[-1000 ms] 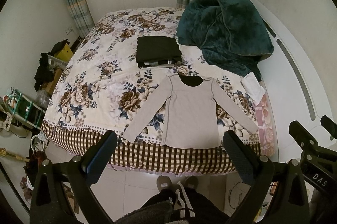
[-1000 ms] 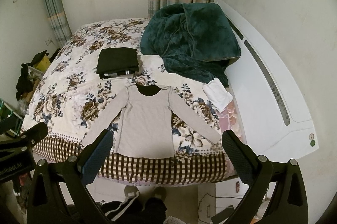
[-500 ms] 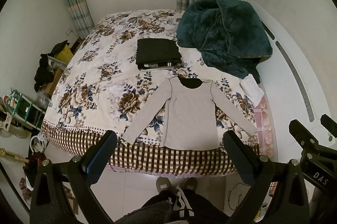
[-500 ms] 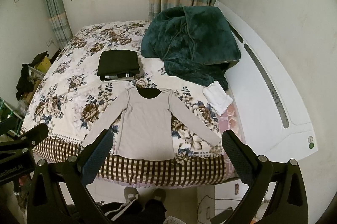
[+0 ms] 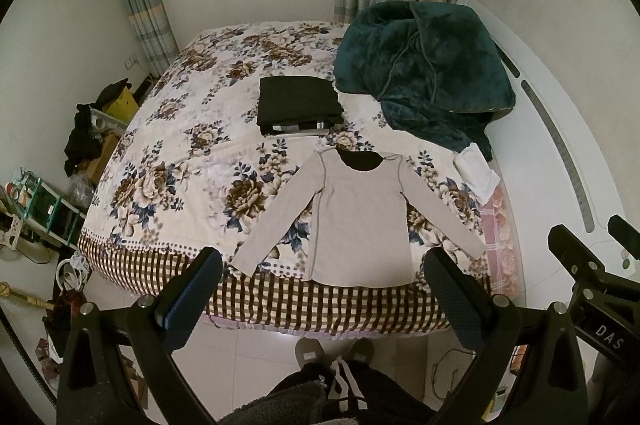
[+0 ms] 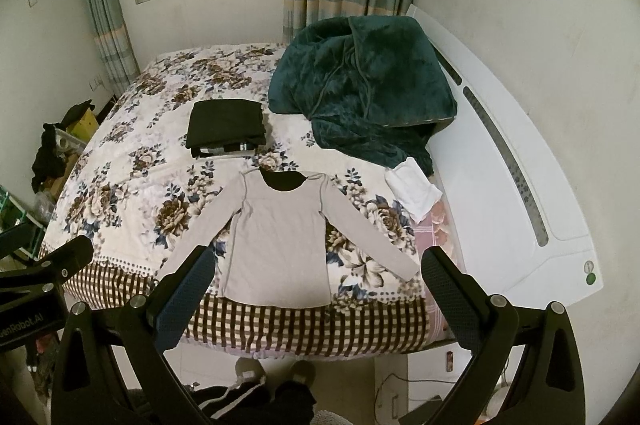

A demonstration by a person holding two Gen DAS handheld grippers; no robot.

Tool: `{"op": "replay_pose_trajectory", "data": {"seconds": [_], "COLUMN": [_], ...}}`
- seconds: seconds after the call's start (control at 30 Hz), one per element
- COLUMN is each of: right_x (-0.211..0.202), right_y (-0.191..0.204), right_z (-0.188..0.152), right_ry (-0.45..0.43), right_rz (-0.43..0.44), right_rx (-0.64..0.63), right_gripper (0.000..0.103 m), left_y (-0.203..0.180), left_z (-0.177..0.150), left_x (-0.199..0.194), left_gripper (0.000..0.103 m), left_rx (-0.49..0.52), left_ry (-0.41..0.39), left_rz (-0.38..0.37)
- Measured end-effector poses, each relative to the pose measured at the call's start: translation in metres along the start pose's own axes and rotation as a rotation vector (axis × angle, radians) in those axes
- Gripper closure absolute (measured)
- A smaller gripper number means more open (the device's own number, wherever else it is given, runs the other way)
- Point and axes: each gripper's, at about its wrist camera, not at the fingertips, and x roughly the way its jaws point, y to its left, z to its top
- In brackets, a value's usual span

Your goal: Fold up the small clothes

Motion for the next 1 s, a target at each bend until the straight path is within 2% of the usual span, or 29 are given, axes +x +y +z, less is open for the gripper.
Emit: {"op": "replay_pose_trajectory", "data": {"seconds": [0.13,0.3,0.5,0.6,0.77,0.87,1.0], "right_x": [0.000,-0.009,-0.009,-0.007,0.015,0.053,0.134], "right_y": [0.000,-0.001,-0.001,-0.002,-0.008,-0.023,-0.073], "right_z": [0.000,0.017,0.008,0.016,0.032,0.031,0.003], "right_ry": [-0.002,-0.005,-0.008,-0.003,0.026,0.064,0.151], "right_rz": [0.000,0.000,0.001,-0.003,-0.023,-0.058,-0.123], "right_rx": [-0.001,0.001,0.001,0.010,0.058,0.129,0.293], "right_gripper": [0.000,0.000,0.000,0.000,0.000,0.000,0.000], "left_y": [-0.001,-0.008,-0.013,-0.015,-0.019,-0.024,-0.033], "left_z": [-0.003,0.022,0.032,0.044,0.045,0.054,0.063], "left_x": [0.000,-0.005,-0.003,0.005,0.046,0.092,0.173], "left_gripper": [0.000,0.000,0.000,0.000,0.000,0.000,0.000], "left_rx": [0.000,0.000,0.003,0.011,0.026,0.043,0.066], "left_ry": [-0.002,-0.004,-0.003,0.002,-0.021,-0.017,0.019], "left_rz": [0.000,0.000,-0.006,-0.012,0.028,0.066,0.119]}}
